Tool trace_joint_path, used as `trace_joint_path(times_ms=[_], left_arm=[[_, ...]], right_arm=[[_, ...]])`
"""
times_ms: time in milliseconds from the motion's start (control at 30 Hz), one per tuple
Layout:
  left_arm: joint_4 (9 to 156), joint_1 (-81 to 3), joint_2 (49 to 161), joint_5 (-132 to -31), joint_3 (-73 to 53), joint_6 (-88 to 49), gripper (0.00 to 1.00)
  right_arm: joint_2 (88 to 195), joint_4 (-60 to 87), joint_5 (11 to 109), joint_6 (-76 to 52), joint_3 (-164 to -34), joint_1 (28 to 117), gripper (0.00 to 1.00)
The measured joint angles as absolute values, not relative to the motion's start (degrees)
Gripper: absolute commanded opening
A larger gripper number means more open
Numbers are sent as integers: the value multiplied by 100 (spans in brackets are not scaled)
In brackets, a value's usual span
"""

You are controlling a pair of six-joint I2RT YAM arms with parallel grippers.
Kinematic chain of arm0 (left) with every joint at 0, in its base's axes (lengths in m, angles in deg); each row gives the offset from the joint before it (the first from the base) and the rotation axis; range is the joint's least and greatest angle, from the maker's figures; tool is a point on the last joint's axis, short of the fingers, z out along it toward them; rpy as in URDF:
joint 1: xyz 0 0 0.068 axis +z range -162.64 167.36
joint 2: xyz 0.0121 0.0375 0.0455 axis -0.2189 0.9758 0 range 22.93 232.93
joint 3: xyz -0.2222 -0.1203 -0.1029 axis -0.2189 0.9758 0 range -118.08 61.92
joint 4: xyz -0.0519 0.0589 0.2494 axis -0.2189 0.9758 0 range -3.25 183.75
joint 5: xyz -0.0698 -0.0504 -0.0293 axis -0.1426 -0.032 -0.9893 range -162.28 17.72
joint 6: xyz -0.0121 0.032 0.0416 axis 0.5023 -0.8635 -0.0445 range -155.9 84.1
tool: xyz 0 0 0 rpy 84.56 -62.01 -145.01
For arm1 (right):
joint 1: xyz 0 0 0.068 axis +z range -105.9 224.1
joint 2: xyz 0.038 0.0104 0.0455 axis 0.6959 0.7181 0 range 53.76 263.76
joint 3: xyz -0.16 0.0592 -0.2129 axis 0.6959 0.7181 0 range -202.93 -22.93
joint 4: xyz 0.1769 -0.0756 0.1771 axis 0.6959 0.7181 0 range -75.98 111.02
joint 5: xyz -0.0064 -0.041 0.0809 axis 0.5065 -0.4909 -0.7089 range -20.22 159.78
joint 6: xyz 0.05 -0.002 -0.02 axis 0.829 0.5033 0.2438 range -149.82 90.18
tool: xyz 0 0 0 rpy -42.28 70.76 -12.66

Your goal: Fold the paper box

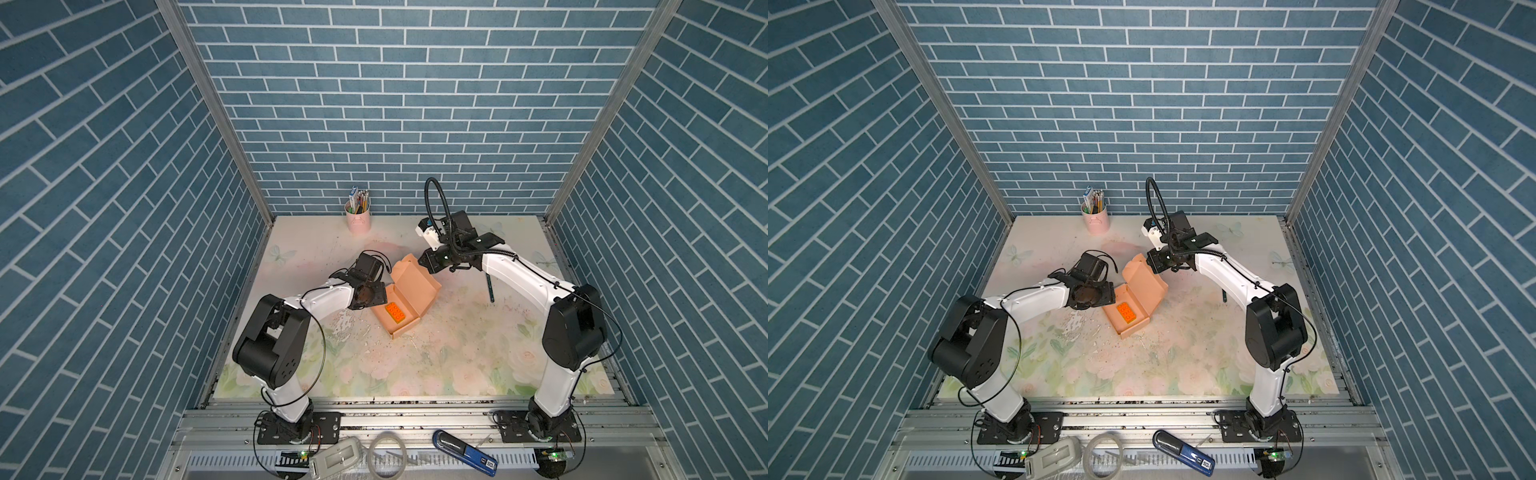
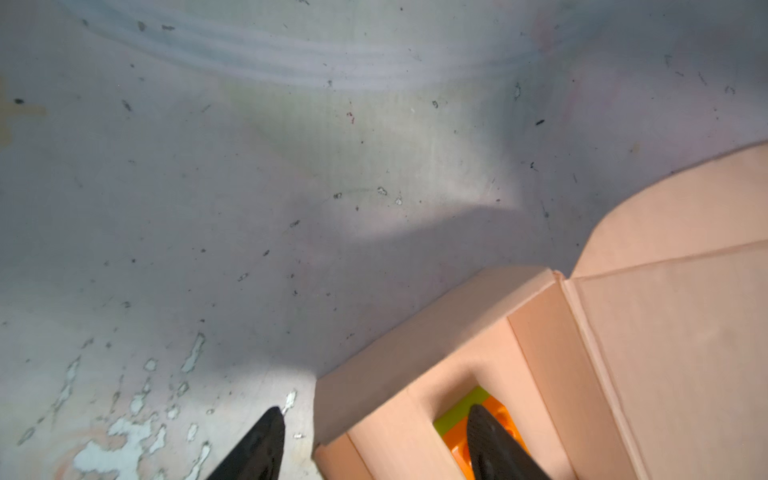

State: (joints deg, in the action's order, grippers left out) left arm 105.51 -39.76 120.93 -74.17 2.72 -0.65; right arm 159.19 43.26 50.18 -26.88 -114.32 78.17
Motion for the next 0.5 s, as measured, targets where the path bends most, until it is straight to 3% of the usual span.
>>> trace_joint_path(times_ms=[233,500], left_arm=[[10136,-3978,12086,-7697,639,-56,69],[9976,-4161,11802,-7791,1072,68,69]], right_arm=[[15958,4291,5014,-2666,-11581,7817,40],[14957,3871,5724,-2124,-10499,7782,48]])
